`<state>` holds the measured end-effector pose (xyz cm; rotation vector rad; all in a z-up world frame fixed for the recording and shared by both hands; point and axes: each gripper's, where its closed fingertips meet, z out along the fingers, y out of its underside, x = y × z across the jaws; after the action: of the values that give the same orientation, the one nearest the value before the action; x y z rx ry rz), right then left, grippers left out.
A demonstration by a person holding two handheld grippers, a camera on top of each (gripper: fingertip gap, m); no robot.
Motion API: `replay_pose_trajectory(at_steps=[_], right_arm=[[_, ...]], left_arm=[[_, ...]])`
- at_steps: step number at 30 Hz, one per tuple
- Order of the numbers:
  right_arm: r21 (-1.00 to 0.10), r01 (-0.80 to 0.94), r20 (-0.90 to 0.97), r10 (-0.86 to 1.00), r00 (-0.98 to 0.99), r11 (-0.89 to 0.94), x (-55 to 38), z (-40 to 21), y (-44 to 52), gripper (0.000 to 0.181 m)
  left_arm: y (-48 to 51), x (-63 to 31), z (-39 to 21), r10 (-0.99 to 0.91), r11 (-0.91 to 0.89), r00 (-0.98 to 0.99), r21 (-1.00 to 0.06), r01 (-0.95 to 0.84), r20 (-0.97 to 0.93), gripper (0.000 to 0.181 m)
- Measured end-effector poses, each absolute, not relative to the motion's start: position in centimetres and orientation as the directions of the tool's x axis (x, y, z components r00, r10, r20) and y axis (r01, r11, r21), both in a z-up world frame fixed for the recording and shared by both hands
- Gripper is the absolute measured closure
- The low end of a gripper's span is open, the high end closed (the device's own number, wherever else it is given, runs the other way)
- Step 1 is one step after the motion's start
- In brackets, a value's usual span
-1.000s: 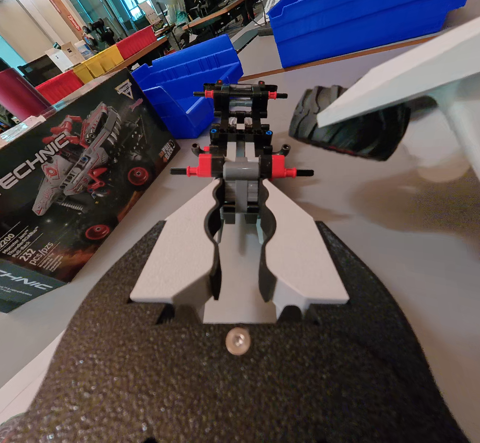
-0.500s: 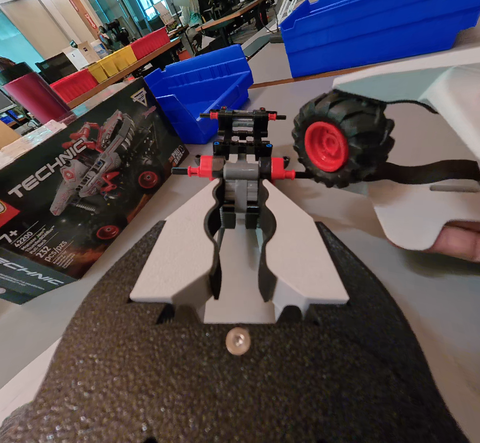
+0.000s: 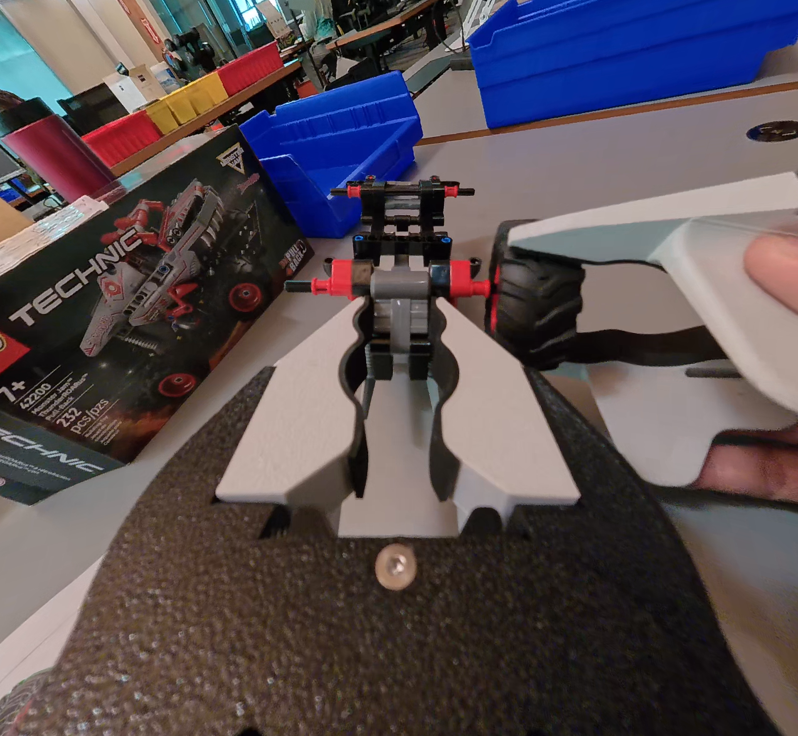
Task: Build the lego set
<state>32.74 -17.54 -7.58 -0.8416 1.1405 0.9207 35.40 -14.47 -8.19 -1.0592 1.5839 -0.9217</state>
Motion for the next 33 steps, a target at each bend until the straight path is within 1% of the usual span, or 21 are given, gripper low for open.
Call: replay_pose_trajectory(at_steps=[4,9,14,17,23,26,28,30,33], right_arm=[[-0.076,-0.933,-0.965,0.209,0.158,0.352,32.6,-7.7,-17.7,0.121],[-0.007,-0.937,-0.951,0.288,0.115,0.35,32.5,-7.6,-17.7,0.122],[-0.038,-0.944,-0.954,0.269,0.132,0.328,32.6,-7.8,-17.7,0.122],[-0.021,-0.944,-0.948,0.293,0.123,0.329,32.8,-7.6,-18.0,0.122],[-0.041,-0.941,-0.967,0.225,0.122,0.336,33.1,-8.5,-17.9,0.122],[-0.024,-0.939,-0.97,0.22,0.105,0.344,33.6,-8.6,-18.0,0.122],[-0.023,-0.932,-0.974,0.203,0.103,0.363,34.1,-8.7,-18.0,0.122],[-0.028,-0.939,-0.974,0.202,0.103,0.344,34.0,-8.8,-17.7,0.122],[0.001,-0.935,-0.973,0.218,0.082,0.355,34.2,-8.7,-17.7,0.122]], left_arm=[[-14.6,35.3,-8.2,-0.933,0.353,-0.142,-0.917,-0.185,-0.33,0.158],[-14.5,35.2,-8.4,-0.932,0.355,-0.139,-0.918,-0.177,-0.334,0.158],[-14.4,35.1,-8.5,-0.938,0.339,-0.136,-0.924,-0.18,-0.318,0.158],[-14.3,35.0,-8.5,-0.94,0.335,-0.135,-0.926,-0.176,-0.314,0.158],[-13.9,35.0,-8.5,-0.955,0.287,-0.126,-0.942,-0.175,-0.268,0.158],[-13.6,34.9,-8.6,-0.96,0.271,-0.127,-0.947,-0.173,-0.251,0.158],[-13.7,34.9,-8.6,-0.957,0.28,-0.13,-0.945,-0.167,-0.26,0.158],[-13.9,34.9,-8.6,-0.948,0.309,-0.129,-0.938,-0.159,-0.29,0.158],[-14.1,35.0,-8.7,-0.932,0.357,-0.129,-0.922,-0.151,-0.339,0.158]])
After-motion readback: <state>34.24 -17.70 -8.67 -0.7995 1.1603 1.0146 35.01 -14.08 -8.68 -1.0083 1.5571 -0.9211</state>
